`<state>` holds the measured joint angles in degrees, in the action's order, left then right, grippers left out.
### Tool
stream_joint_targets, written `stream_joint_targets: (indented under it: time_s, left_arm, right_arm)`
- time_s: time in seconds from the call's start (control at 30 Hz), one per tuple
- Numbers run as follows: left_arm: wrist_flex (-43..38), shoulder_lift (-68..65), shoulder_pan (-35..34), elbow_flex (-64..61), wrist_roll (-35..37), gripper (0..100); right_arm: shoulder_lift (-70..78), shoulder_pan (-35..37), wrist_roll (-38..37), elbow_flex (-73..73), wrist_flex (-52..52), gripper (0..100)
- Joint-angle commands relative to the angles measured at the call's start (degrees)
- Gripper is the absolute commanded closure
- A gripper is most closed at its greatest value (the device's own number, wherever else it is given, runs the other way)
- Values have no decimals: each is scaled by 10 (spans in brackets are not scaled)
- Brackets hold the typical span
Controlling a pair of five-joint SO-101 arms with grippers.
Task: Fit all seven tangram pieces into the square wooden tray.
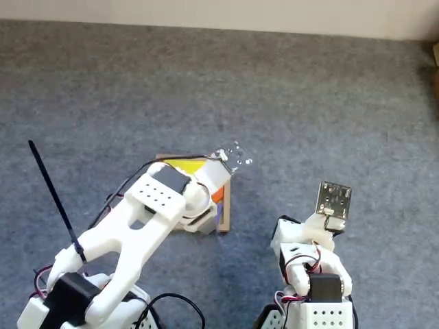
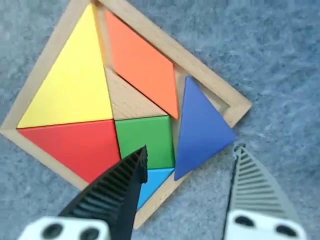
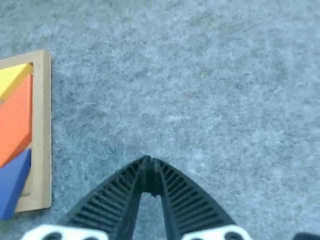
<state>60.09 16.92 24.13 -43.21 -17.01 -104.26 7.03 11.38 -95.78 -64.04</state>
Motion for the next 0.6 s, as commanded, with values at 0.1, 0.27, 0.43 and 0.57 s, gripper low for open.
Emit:
stream_joint_targets:
  time_s: [0.1, 0.27, 0.43, 0.57]
  left_arm:
    - [-44, -66, -10, 30, -6, 734]
    - [-50, -75, -10, 36, -5, 734]
    - [-50, -56, -7, 38, -2, 734]
    - [-38, -15, -7, 33, -1, 734]
  right_arm:
    - [-4, -6, -5, -67, 14, 992]
    - [-4, -6, -5, -67, 14, 992]
    - [-4, -6, -5, -67, 14, 992]
    - [-4, -6, -5, -67, 14, 992]
